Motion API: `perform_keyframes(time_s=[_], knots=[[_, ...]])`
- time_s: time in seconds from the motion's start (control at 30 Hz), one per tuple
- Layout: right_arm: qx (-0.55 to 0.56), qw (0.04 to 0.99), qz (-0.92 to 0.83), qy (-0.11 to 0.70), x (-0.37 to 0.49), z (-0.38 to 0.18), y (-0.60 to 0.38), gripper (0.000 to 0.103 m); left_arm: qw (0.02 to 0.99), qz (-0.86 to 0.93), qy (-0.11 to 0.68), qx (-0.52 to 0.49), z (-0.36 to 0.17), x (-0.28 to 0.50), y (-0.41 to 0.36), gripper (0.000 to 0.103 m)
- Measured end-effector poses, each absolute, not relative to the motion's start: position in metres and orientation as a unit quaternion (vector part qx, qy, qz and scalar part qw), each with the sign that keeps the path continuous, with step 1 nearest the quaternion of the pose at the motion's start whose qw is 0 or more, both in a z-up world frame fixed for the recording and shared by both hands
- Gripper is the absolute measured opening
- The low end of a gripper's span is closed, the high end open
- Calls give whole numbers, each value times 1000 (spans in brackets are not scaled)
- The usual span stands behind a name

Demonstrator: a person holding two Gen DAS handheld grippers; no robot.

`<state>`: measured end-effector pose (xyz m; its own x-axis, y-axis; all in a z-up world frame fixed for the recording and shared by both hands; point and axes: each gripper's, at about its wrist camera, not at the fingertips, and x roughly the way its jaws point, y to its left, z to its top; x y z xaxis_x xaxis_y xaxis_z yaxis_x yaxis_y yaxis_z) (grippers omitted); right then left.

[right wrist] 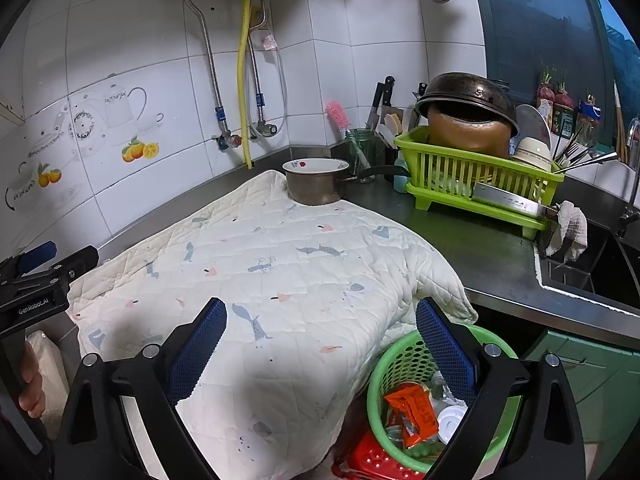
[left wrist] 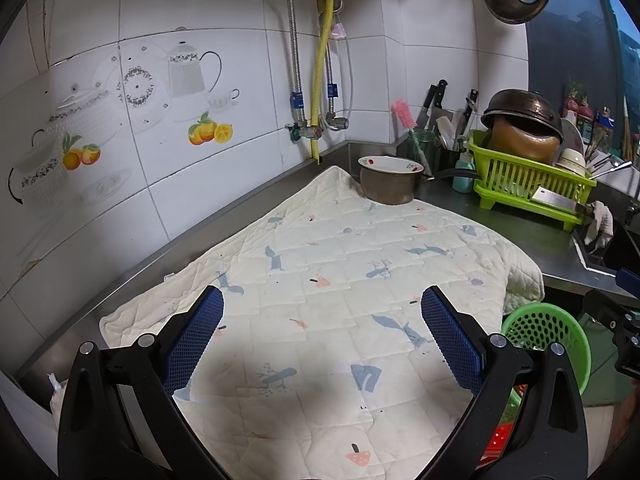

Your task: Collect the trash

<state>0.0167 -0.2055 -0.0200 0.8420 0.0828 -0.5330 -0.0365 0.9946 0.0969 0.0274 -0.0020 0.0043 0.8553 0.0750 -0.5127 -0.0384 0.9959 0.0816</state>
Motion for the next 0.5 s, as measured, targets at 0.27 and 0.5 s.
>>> perform_keyframes(time_s=[0.27,0.5], knots=[[42,959,31,280,18,-20,-204,92,962,27,268,34,5,28,-1,98],[44,959,30,279,19,-20,-203,92,963,24,267,35,6,27,-3,98]])
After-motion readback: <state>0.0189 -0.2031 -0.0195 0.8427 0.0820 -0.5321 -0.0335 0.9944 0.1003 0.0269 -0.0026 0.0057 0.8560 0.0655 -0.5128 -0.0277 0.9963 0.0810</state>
